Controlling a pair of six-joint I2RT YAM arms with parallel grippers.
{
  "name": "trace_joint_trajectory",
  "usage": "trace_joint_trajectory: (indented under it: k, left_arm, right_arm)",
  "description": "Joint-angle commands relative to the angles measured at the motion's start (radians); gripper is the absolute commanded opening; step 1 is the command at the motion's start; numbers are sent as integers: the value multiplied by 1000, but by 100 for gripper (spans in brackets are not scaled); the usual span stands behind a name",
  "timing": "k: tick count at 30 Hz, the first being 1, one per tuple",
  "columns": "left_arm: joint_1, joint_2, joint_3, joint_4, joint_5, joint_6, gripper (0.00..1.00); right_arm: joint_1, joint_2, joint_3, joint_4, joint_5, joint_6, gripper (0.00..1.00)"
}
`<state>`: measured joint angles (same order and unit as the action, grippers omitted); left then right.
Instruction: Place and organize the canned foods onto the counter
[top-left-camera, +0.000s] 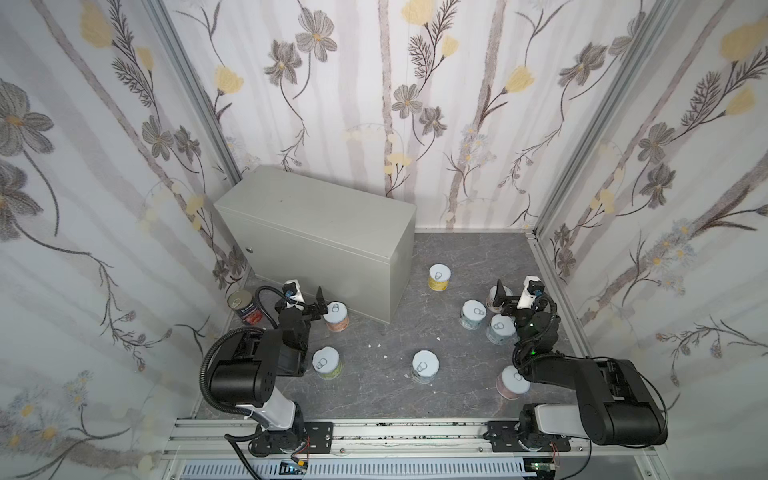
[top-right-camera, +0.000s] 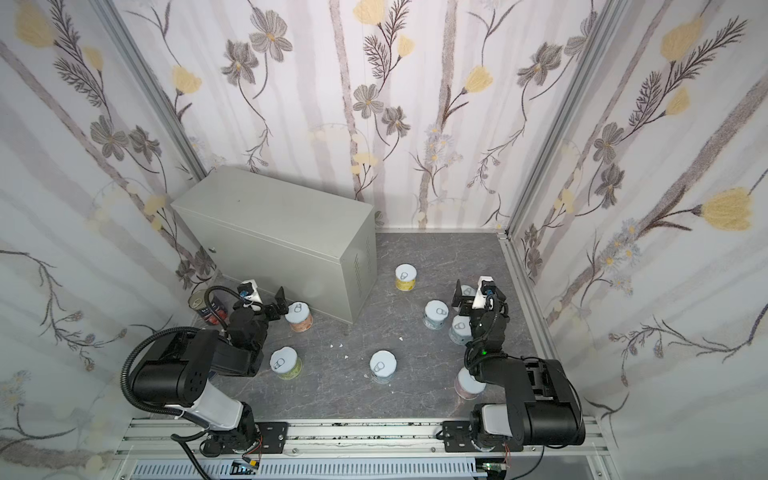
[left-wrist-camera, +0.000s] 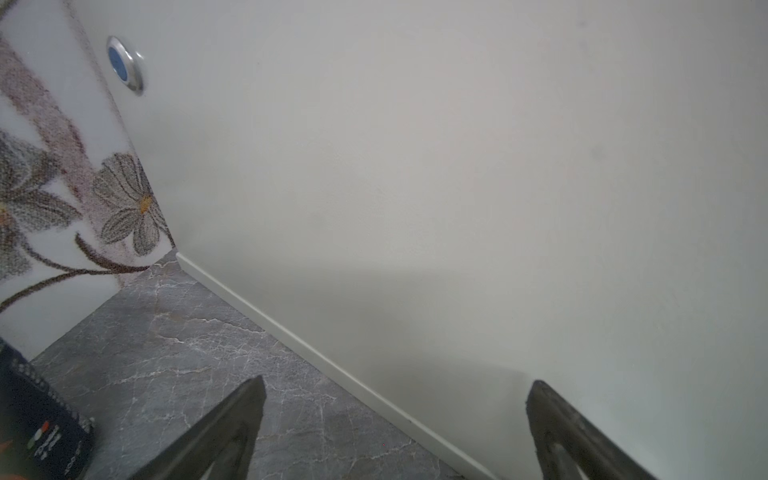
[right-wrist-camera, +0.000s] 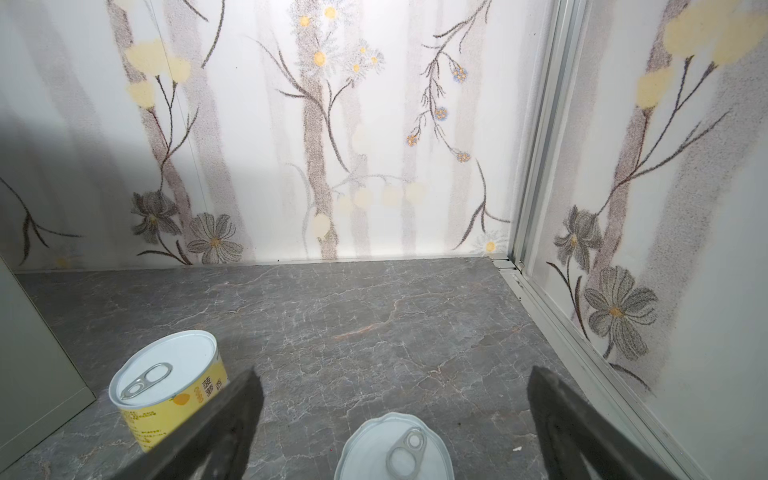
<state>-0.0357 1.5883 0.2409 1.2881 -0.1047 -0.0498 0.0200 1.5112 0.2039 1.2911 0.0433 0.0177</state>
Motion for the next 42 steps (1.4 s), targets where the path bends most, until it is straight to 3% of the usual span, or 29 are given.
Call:
trace_joint_trajectory:
  k: [1, 33, 36, 42]
  left_arm:
    - [0, -3, 3, 42, -9, -1, 100]
    - [0, -2, 4, 42, -8, -2, 100]
    - [1, -35, -5, 37, -118, -44, 100]
    - [-3, -187, -11, -86, -169, -42, 100]
  right_arm:
    - [0, -2, 1, 11, -16, -6, 100]
    - [-30, 1, 6, 11, -53, 23, 100]
    - [-17, -28, 24, -44, -1, 24, 100]
    - [11, -190, 64, -301, 120, 43, 100]
